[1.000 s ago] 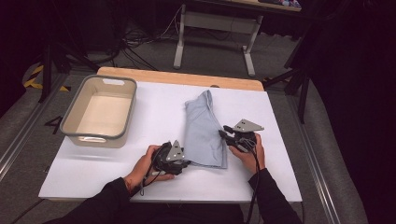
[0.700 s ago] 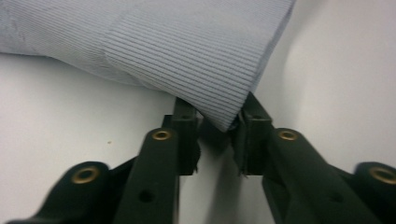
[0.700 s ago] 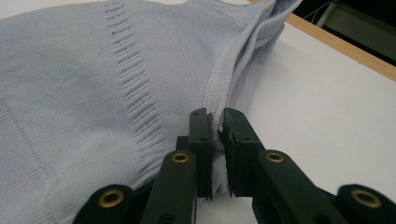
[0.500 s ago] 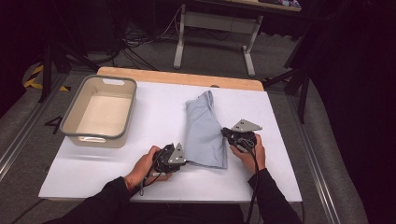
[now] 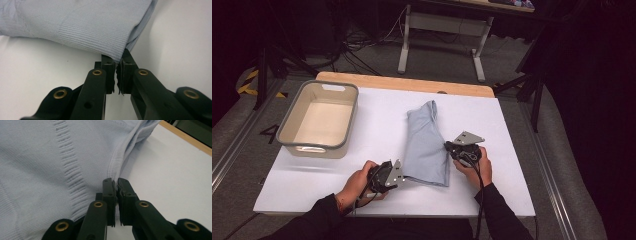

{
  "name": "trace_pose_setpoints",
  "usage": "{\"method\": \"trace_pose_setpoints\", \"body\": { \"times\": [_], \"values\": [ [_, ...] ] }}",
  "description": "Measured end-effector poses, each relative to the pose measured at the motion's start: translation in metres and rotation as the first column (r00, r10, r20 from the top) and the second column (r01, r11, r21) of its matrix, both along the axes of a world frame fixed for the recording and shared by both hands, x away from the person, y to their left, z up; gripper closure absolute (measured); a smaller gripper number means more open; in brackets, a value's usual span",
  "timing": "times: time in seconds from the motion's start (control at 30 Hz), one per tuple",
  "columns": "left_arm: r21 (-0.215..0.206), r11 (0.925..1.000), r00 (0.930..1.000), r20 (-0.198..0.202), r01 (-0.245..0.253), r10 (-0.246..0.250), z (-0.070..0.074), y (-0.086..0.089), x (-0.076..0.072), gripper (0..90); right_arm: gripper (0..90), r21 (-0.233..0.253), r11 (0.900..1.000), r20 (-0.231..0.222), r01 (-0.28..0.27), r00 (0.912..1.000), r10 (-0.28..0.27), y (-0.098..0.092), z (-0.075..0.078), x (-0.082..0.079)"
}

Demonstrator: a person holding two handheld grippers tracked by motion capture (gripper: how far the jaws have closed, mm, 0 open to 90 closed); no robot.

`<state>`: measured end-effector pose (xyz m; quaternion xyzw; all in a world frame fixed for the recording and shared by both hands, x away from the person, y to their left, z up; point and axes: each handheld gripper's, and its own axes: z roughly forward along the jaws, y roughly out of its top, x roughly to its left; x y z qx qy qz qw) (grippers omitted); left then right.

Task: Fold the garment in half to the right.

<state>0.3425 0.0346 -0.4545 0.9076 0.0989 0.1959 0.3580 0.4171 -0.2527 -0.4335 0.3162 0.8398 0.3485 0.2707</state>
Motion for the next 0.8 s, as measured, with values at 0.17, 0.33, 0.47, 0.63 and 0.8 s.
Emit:
{"method": "trace_pose_setpoints", "body": {
  "times": [0.17, 0.33, 0.47, 0.63, 0.8],
  "values": [
    [0.011, 0.9999, 1.0000, -0.007, -0.001, 0.001, -0.006, 0.002, -0.003, 85.0, 85.6, 0.004, 1.000, -0.012, -0.006, 0.9999, 0.006, 0.003, -0.003, -0.004],
    [-0.002, 1.0000, 0.9999, -0.012, -0.007, 0.007, -0.007, 0.001, -0.004, 84.9, 85.6, 0.004, 1.000, -0.010, 0.004, 0.9999, -0.004, 0.001, -0.002, -0.006],
    [-0.015, 0.9999, 1.0000, 0.002, -0.008, 0.008, -0.007, -0.001, -0.006, 84.6, 85.5, -0.015, 1.000, 0.004, 0.012, 0.9999, -0.012, 0.000, -0.001, -0.011],
    [-0.023, 0.9995, 0.9998, 0.001, -0.022, 0.022, -0.008, -0.002, -0.008, 84.6, 85.4, -0.025, 0.999, 0.025, 0.028, 0.9993, -0.027, -0.001, -0.005, -0.016],
    [-0.044, 0.9990, 1.0000, 0.004, 0.007, -0.007, -0.008, 0.002, -0.009, 80.0, 84.1, -0.019, 0.999, 0.026, 0.037, 0.9990, -0.036, -0.003, -0.011, -0.018]
  ]
}}
